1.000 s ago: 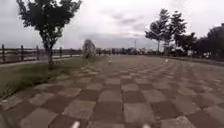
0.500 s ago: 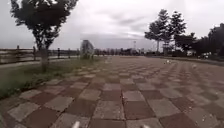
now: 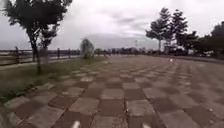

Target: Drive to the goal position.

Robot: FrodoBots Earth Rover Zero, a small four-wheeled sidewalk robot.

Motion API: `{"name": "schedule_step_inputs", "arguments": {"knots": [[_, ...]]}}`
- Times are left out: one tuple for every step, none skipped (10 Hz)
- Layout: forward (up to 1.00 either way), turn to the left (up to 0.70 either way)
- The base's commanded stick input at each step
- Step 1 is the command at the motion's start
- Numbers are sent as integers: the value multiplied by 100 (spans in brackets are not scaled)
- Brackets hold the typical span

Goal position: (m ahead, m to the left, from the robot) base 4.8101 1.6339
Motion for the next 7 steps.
{"name": "schedule_step_inputs", "arguments": {"knots": [[70, 0], [70, 0], [70, 0], [70, 0], [70, 3], [70, 27], [70, 27]]}}
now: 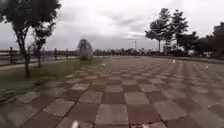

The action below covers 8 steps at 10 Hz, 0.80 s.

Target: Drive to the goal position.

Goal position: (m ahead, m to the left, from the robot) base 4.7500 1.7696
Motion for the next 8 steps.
{"name": "schedule_step_inputs", "arguments": {"knots": [[70, 27], [70, 24], [70, 0], [70, 0], [70, 24], [70, 27], [70, 27], [70, 27]]}}
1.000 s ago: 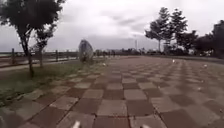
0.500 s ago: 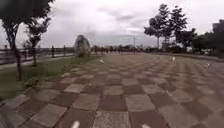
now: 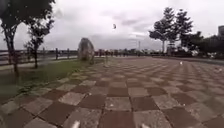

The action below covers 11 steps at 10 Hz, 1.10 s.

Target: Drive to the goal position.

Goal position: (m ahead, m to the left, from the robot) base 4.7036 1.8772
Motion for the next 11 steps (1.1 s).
{"name": "schedule_step_inputs", "arguments": {"knots": [[70, 7], [70, 0], [70, 0], [70, 0], [70, 0], [70, 0], [70, 0], [70, 0], [70, 0], [70, 0], [70, 0]]}}
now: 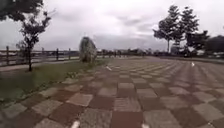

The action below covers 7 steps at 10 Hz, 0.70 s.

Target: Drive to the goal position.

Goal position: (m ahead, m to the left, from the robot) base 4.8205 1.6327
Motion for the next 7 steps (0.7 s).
{"name": "schedule_step_inputs", "arguments": {"knots": [[70, 0], [70, 0], [70, 0], [70, 0], [70, 0], [70, 0], [70, 0]]}}
